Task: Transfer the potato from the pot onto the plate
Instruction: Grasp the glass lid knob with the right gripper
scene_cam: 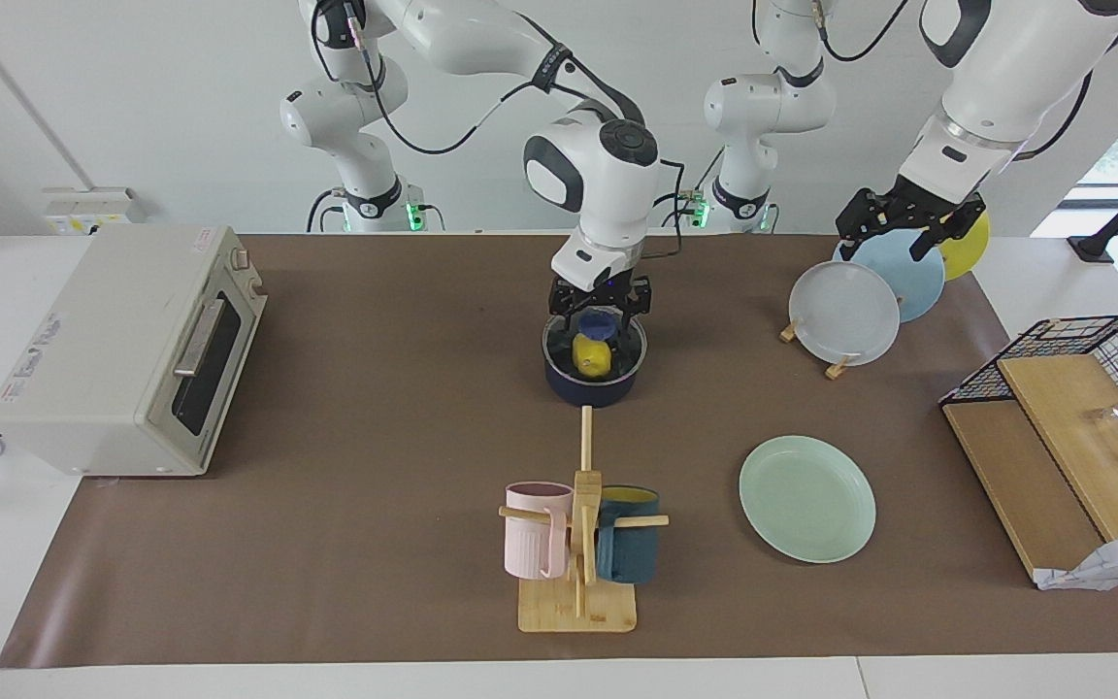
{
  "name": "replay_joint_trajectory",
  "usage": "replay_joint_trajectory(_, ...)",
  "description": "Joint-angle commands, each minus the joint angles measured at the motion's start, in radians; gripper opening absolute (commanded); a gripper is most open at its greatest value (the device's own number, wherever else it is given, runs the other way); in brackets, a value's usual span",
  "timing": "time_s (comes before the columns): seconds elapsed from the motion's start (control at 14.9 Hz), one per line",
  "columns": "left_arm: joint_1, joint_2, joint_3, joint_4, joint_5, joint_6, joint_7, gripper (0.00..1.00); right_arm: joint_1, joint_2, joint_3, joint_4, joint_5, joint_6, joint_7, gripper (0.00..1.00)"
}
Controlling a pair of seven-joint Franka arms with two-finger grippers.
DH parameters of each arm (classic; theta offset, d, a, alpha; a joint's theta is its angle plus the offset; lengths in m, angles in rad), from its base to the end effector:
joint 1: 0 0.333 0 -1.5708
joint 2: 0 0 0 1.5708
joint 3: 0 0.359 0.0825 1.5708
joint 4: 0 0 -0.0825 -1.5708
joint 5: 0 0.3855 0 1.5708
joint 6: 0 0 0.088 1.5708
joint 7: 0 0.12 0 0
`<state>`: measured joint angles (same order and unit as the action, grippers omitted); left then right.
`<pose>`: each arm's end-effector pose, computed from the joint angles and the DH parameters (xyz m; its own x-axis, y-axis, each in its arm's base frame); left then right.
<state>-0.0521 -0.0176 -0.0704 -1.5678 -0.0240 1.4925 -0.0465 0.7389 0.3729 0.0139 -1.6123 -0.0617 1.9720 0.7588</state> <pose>0.5364 -0.0695 0.6590 0.9953 -0.0775 -0.0587 -0.0765 -0.9969 0.0200 0.5004 0.4607 0.4365 0.9995 0.0181 0.0254 0.0169 -0.9988 0.0467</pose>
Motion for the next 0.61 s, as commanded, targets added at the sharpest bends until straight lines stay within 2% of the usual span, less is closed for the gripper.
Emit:
replay_joint_trajectory(0.0,0.0,-0.01,0.001,0.0,0.012,-0.017,-0.004,1.0,-0.004,-0.029,0.003,-0.041,-0.007,0.028,0.027,0.93)
replay_joint_trajectory(0.07,-0.006,-0.01,0.001,0.0,0.012,-0.017,-0.004,1.0,-0.004,-0.029,0.003,-0.041,-0.009,0.033,0.025,0.89)
replay_joint_trajectory(0.34,-0.003,-0.01,0.001,-0.001,0.012,-0.017,-0.003,1.0,-0.003,-0.035,0.005,-0.064,-0.007,0.062,0.027,0.83)
replay_joint_trajectory(0.54,0.001,-0.01,0.003,0.0,0.013,-0.014,-0.004,1.0,-0.003,-0.034,0.003,-0.06,-0.009,0.064,0.025,0.64)
